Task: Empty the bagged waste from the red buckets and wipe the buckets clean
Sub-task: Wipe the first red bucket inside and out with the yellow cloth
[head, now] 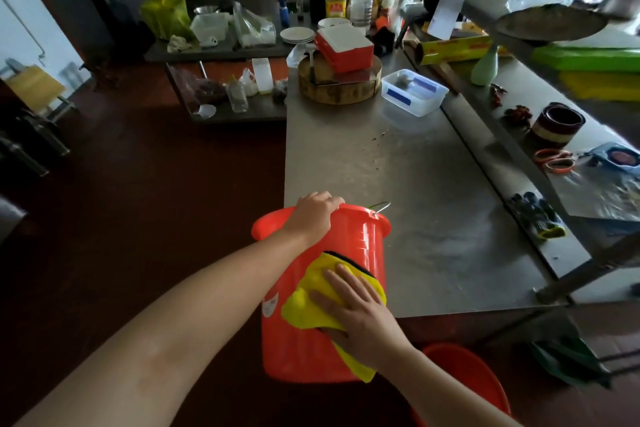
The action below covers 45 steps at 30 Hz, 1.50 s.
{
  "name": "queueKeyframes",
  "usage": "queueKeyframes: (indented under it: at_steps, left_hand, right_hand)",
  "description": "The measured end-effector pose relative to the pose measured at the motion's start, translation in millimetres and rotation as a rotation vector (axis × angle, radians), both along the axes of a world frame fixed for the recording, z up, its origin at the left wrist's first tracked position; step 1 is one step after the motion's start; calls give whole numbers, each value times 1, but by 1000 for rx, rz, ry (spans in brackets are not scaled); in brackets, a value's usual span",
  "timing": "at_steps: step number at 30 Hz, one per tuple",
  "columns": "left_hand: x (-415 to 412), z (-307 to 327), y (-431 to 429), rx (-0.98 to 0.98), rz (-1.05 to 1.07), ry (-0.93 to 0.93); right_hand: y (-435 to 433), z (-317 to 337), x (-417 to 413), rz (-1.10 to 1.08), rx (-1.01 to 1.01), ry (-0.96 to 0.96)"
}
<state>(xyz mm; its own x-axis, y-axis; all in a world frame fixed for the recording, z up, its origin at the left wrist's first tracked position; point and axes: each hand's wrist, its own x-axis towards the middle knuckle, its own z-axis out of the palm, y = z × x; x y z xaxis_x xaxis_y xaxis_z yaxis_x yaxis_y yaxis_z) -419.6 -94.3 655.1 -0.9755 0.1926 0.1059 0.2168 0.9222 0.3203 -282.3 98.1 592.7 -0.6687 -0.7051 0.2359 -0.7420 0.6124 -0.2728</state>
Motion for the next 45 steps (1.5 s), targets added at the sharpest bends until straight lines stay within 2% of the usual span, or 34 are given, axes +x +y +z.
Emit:
queueKeyframes:
  at_steps: [6, 10, 14, 20, 24, 27, 29, 34, 36, 40, 45]
  left_hand:
    - [19, -4, -6, 173, -23, 102]
    - [20, 2, -15, 205, -54, 43]
    - [3, 24, -24, 22, -115, -145]
    - [-6, 41, -31, -190, -153, -284]
    - [6, 37, -36, -141, -122, -290]
    - [13, 33, -34, -182, -117, -243]
    - [14, 30, -33, -214, -100, -239]
    - [20, 26, -37, -228, -64, -207]
    - [23, 24, -36, -226, -57, -192]
    - [22, 23, -36, -218, -43, -209]
    - [21, 25, -38, -231, -42, -202]
  right_hand:
    - [10, 6, -14, -128, -38, -6]
    - [0, 7, -20, -214, -1, -35]
    - [-23, 16, -35, -317, 12, -67]
    - [-45, 21, -57, -406, 30, -103]
    - [-21, 15, -65, -450, -143, -131]
    - [-9, 10, -67, -480, -216, -142]
    - [-3, 6, -69, -565, -277, -234]
    - [34, -3, -76, -870, -572, -586]
    - [39, -4, -75, -913, -626, -630]
    - [20, -1, -59, -805, -526, -507]
    - [-22, 7, -15, -444, -101, -145]
